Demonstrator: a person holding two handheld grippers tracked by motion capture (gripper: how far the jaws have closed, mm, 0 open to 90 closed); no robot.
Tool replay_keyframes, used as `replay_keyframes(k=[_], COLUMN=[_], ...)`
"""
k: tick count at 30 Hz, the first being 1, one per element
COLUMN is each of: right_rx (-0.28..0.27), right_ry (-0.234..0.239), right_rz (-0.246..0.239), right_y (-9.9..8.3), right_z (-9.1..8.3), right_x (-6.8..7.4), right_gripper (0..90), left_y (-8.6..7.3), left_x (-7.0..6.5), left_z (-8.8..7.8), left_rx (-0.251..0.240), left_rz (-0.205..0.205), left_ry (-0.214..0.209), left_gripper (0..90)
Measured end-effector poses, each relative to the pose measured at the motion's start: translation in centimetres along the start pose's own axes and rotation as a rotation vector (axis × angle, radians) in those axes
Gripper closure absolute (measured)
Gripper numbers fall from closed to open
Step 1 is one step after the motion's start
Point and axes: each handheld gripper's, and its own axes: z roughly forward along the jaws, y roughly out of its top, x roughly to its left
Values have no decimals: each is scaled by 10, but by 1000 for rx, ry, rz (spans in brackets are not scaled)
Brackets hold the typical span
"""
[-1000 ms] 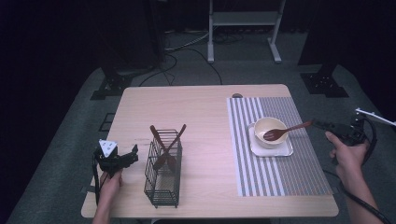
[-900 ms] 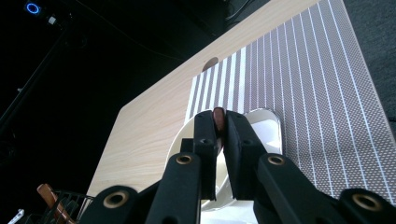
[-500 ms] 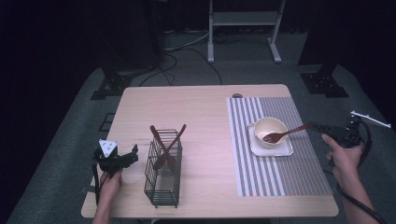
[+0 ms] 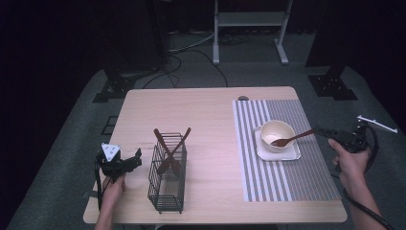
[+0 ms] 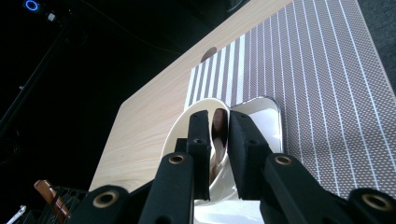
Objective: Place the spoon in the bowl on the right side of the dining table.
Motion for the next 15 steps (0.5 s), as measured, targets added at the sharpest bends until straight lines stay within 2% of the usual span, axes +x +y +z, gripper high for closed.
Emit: replay_keyframes(k=[15], right_rx=[18], right_ry=[2], right_rz=[37], right_y=[-9], right_z=[4], right_x=[-13], right_gripper=[744], left_y=[0], left_x=[0], left_z=[0], left_rx=[0], left_rz=[2], left_ry=[1], left_gripper=[0])
